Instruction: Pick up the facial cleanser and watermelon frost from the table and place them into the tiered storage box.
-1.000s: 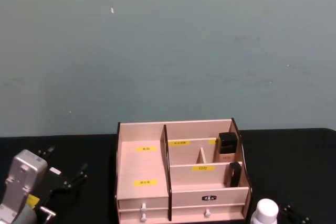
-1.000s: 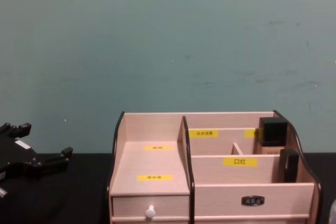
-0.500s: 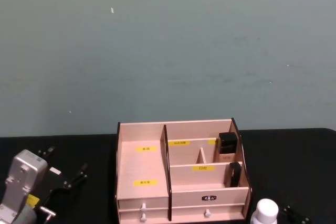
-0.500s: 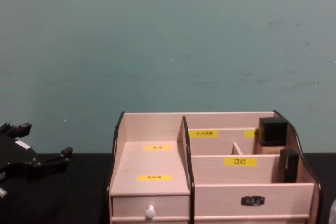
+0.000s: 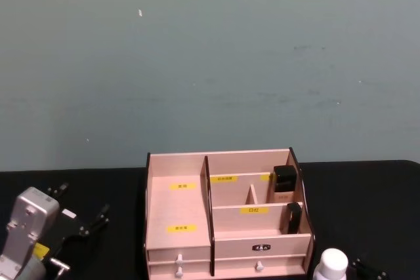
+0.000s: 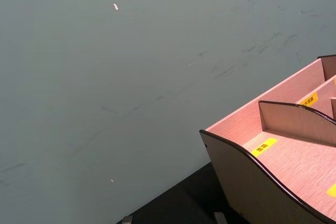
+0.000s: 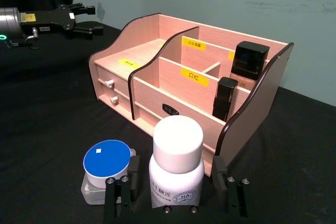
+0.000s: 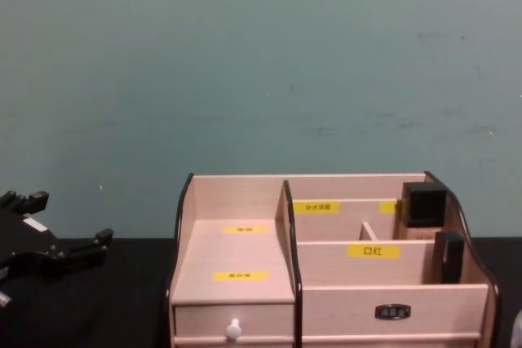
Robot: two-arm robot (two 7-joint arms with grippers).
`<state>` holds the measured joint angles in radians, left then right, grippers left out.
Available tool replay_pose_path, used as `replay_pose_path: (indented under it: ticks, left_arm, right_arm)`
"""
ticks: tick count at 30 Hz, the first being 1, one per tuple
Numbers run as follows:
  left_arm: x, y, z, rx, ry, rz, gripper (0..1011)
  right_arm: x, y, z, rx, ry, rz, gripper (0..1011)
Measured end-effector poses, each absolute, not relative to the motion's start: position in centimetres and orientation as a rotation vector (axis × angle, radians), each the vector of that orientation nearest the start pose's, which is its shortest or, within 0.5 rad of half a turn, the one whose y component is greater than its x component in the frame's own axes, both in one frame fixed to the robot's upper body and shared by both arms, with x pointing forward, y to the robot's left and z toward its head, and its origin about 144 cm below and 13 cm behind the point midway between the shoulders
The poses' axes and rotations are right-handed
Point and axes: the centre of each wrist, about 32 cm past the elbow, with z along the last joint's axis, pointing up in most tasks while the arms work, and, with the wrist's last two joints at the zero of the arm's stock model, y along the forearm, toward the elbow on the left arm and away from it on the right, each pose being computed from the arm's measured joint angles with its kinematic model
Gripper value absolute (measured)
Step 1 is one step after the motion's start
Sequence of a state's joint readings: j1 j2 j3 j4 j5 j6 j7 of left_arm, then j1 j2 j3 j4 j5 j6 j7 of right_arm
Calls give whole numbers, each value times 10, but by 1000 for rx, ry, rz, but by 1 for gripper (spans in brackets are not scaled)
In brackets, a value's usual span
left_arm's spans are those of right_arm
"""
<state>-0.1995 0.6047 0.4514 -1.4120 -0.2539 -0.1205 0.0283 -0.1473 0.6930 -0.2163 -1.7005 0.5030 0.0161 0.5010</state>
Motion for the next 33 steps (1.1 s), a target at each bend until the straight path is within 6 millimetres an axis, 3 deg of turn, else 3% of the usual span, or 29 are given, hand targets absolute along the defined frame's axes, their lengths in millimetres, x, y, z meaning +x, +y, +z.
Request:
replay_pose_path:
  ticks: [9, 33]
  left_arm:
    - [489, 310, 1140, 304, -285, 1248, 1001]
    - [489, 310, 1140, 304, -285, 1248, 1001]
  right_arm:
    - [411, -338, 1154, -231, 73, -802, 616]
    - [411, -339, 1154, -232, 73, -806, 600]
